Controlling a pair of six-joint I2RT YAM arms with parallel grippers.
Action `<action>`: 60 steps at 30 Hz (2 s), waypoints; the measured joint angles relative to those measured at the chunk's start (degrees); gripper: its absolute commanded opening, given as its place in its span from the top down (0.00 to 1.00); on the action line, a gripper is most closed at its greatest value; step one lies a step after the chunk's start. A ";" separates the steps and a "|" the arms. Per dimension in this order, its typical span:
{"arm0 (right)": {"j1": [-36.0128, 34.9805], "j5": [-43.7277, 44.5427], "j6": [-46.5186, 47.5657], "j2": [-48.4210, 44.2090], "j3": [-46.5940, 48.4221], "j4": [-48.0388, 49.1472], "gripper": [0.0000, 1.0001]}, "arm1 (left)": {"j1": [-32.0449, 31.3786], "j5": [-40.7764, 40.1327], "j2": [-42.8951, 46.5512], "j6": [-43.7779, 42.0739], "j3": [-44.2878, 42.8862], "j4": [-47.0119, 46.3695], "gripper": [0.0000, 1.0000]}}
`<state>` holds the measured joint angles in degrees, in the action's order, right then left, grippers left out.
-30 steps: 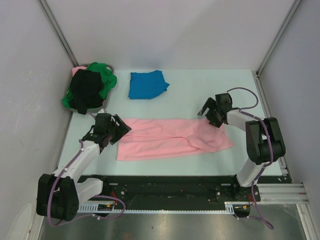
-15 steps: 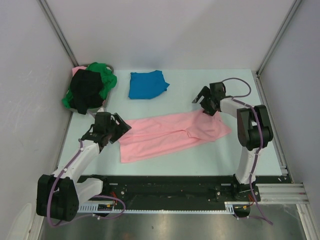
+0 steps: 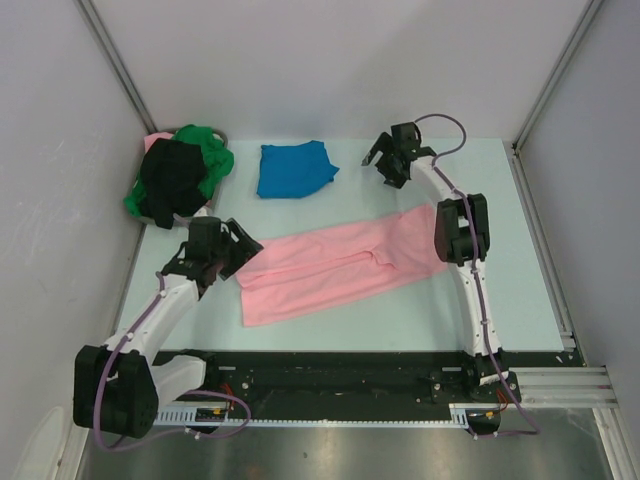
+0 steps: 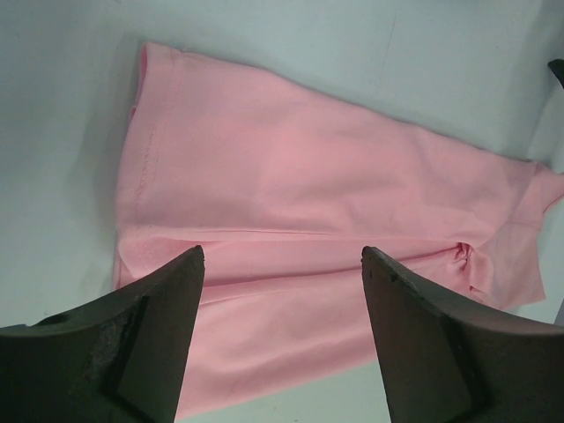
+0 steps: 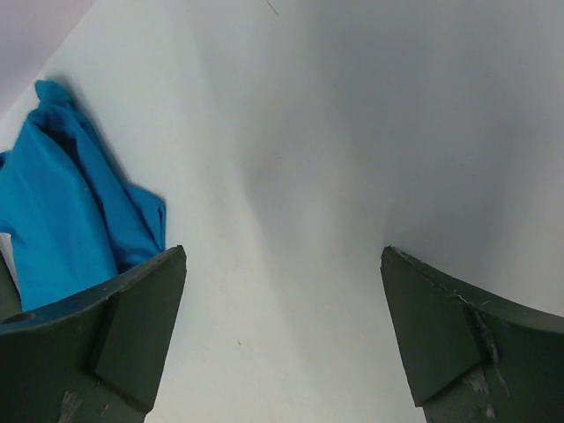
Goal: Fold and stack the t-shirts
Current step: Fold the tshirt
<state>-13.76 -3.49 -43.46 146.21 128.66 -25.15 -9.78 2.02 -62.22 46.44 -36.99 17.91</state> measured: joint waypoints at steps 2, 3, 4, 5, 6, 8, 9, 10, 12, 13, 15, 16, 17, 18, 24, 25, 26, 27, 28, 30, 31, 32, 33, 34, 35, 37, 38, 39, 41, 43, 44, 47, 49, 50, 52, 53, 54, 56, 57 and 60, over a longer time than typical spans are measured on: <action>0.07 -0.17 -0.04 0.39 1.18 -2.36 0.02 | 0.00 0.15 -0.35 -0.15 -0.11 0.00 0.23; 0.15 -0.11 -0.04 0.09 1.16 -3.34 0.02 | 0.00 0.15 -0.42 -0.24 -0.13 0.00 0.23; 0.37 0.20 0.00 -0.55 0.70 -4.39 0.02 | 0.00 0.17 -0.42 -0.37 -0.13 0.02 0.23; 0.52 0.61 0.02 -1.38 -0.13 -4.98 0.01 | 0.00 0.17 -0.42 -0.39 -0.13 0.00 0.23; 0.79 1.01 0.28 -3.32 -2.73 -5.09 0.00 | -0.02 0.22 -0.42 -0.39 -0.13 -0.02 0.23; 1.05 2.36 1.14 -9.11 -9.35 -4.66 0.00 | -0.02 0.42 -0.42 -0.39 -0.13 -0.09 0.23; 1.14 2.82 1.29 -11.13 -11.28 -5.07 0.00 | -0.02 0.66 -0.42 -0.42 -0.13 -0.22 0.23; 1.31 3.58 1.84 -15.06 -14.88 -4.61 0.00 | -0.04 0.92 -0.42 -0.42 -0.13 -0.22 0.22; 1.70 4.94 2.64 -23.02 -20.92 -4.13 0.00 | -0.13 1.29 -0.42 -0.44 -0.09 -0.50 0.22; 1.99 5.33 2.97 -26.95 -23.34 -3.67 0.00 | -0.17 1.36 -0.42 -0.42 -0.07 -0.85 0.22; 2.75 5.44 3.10 -32.76 -26.08 -2.67 0.00 | -0.22 1.42 -0.52 -0.42 0.13 -1.55 0.22; 3.21 4.79 3.10 -35.54 -27.32 -1.62 0.00 | -0.24 1.42 -0.81 -0.39 0.31 -2.14 0.22; 3.67 4.33 3.10 -36.94 -27.89 -1.05 0.00 | -0.26 1.42 -1.40 -0.37 0.46 -2.82 0.22; 4.20 3.45 3.08 -37.92 -28.41 -0.15 0.00 | -0.28 1.44 -2.12 -0.35 0.59 -3.34 0.22; 5.51 -2.95 2.91 -34.01 -33.53 3.26 0.01 | -0.39 1.90 -10.01 -0.15 -0.22 -6.25 0.22; 5.29 -3.85 2.93 -32.68 -34.60 3.26 0.01 | -0.39 2.25 -11.93 -0.11 -1.09 -6.43 0.22; 5.05 -4.70 2.93 -31.32 -35.65 3.21 0.01 | -0.39 2.60 -13.86 -0.11 -2.19 -6.69 0.22; 4.85 -5.60 2.93 -30.10 -36.54 3.08 0.01 | -0.42 2.91 -15.91 -0.11 -3.61 -6.93 0.22; 4.81 -6.51 2.93 -29.05 -37.22 3.08 0.01 | -0.44 3.21 -17.68 -0.13 -5.01 -7.41 0.22; 4.46 -7.96 2.95 -27.76 -37.97 2.99 0.01 | -0.48 4.00 -20.63 -0.13 -7.76 -8.52 0.22; 4.33 -8.55 2.97 -27.58 -38.23 2.97 0.01 | -0.48 4.46 -21.86 -0.11 -8.98 -9.29 0.22; 4.24 -9.05 2.97 -27.56 -38.36 2.93 0.01 | -0.50 4.81 -22.73 -0.04 -9.75 -9.99 0.23; 4.24 -9.33 3.04 -27.56 -38.36 3.13 0.01 | -0.50 5.31 -23.74 0.09 -10.69 -10.71 0.23; 4.22 -9.57 3.10 -27.63 -38.34 3.65 0.01 | -0.50 5.77 -24.61 0.13 -11.30 -11.43 0.23; 4.17 -9.64 3.19 -27.63 -38.34 3.91 0.01 | -0.57 5.99 -25.31 0.15 -11.72 -11.82 0.23; 4.17 -9.66 3.50 -27.63 -38.62 4.04 0.01 | -0.79 6.34 -26.88 0.20 -12.24 -12.70 0.23; 4.17 -9.60 3.72 -27.63 -38.86 4.02 0.01 | -0.90 6.45 -27.54 0.24 -12.26 -12.92 0.23; 4.20 -9.44 4.09 -27.61 -39.15 4.07 0.02 | -1.01 6.62 -28.20 0.31 -12.26 -12.90 0.23; 4.24 -9.25 4.59 -27.63 -40.11 3.98 0.01 | -1.20 6.78 -29.35 0.59 -12.24 -12.94 0.23; 4.37 -8.76 4.87 -27.63 -41.11 3.93 0.01 | -1.27 6.78 -30.12 0.68 -12.15 -13.07 0.23; 4.48 -8.33 5.11 -27.61 -41.70 3.80 0.02 | -1.29 6.75 -30.51 0.70 -12.07 -13.18 0.23; 4.87 -6.16 6.05 -27.61 -42.91 2.82 0.01 | -1.31 6.71 -31.23 0.70 -11.52 -13.49 0.23; 5.09 -4.42 6.36 -27.63 -43.10 2.29 0.01 | -1.29 6.47 -31.36 0.68 -10.71 -13.57 0.23; 5.07 -3.15 6.67 -27.69 -43.10 2.10 0.00 | -1.29 6.19 -31.36 0.68 -10.36 -13.55 0.23; 4.94 -0.07 7.30 -27.85 -43.10 1.68 0.00 | -1.29 5.92 -31.36 0.68 -10.14 -13.86 0.23; 4.83 1.68 7.63 -28.02 -43.10 1.25 0.01 | -1.31 5.81 -31.36 0.68 -10.08 -13.99 0.23; 4.74 3.61 7.98 -28.13 -43.10 0.66 0.00 | -1.31 5.75 -31.34 0.68 -9.94 -14.10 0.23; 4.59 7.54 8.63 -28.39 -43.10 -0.31 0.00 | -1.31 5.68 -31.21 0.68 -9.70 -14.43 0.24; 4.57 9.79 8.94 -28.50 -43.10 -1.16 0.00 | -1.31 5.66 -31.15 0.68 -9.60 -14.53 0.23; 4.79 15.61 9.49 -28.65 -43.67 -3.39 0.00 | -1.31 5.64 -31.10 0.66 -9.53 -14.60 0.23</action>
<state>-8.97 12.12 -33.98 117.56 84.99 -28.53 -11.09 7.66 -93.32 47.09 -46.52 3.31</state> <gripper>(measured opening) 0.993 0.766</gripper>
